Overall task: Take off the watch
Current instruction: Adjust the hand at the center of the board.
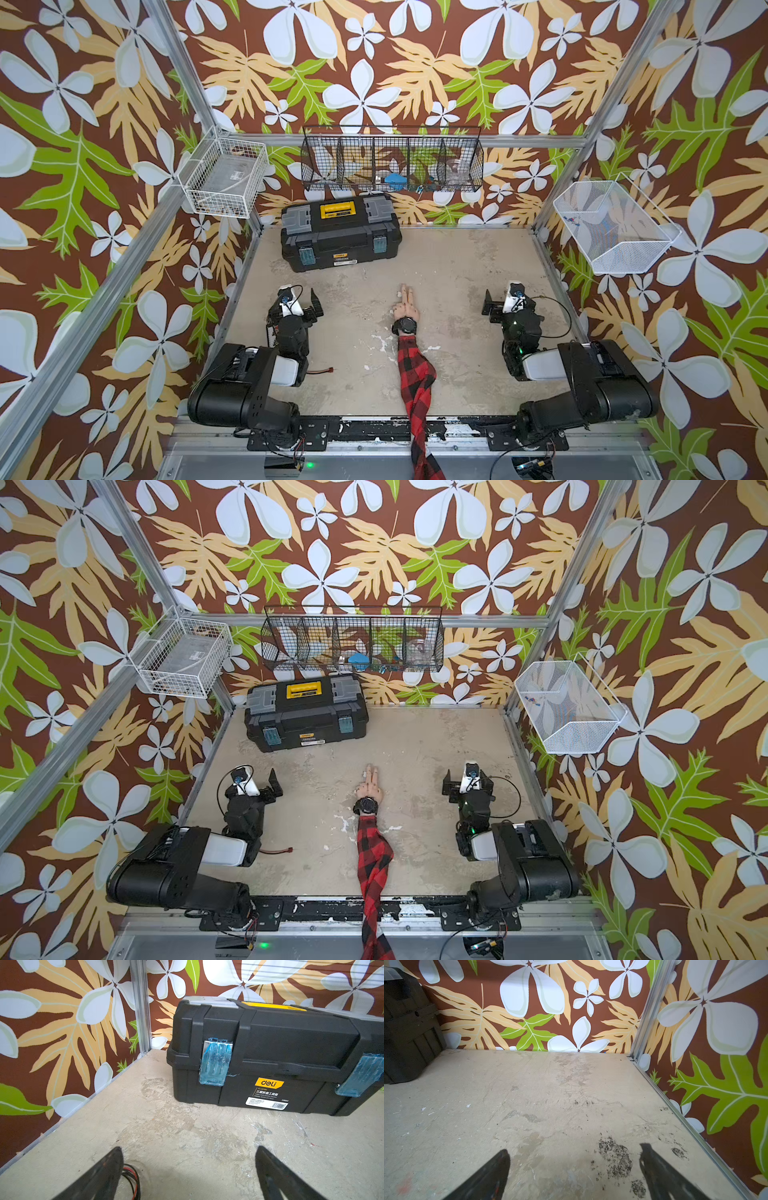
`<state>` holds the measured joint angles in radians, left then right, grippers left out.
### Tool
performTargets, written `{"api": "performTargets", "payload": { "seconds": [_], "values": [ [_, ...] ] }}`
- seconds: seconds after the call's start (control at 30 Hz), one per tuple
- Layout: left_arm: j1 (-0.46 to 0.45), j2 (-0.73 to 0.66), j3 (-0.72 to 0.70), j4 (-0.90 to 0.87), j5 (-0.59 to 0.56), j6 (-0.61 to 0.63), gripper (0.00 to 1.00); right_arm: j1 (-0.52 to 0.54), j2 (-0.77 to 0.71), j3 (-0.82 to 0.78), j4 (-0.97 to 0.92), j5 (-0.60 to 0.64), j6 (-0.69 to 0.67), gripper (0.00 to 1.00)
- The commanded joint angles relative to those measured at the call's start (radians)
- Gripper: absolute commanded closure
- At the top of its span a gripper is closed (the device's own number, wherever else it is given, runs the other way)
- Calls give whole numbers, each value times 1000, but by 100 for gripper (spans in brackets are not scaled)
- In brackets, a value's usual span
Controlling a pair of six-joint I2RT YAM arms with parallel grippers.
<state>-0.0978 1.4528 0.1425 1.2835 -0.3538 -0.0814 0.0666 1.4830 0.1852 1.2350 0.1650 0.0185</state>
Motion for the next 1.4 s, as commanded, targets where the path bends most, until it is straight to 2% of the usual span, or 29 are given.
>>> {"api": "performTargets", "payload": {
  "seconds": [0.0,1.37],
  "values": [
    [3,-1,5,21,53,11,0,1,2,7,7,-1,-2,0],
    [0,-7,2,26,43,11,0,-5,-21,-2,13,-7,0,0]
  ]
}}
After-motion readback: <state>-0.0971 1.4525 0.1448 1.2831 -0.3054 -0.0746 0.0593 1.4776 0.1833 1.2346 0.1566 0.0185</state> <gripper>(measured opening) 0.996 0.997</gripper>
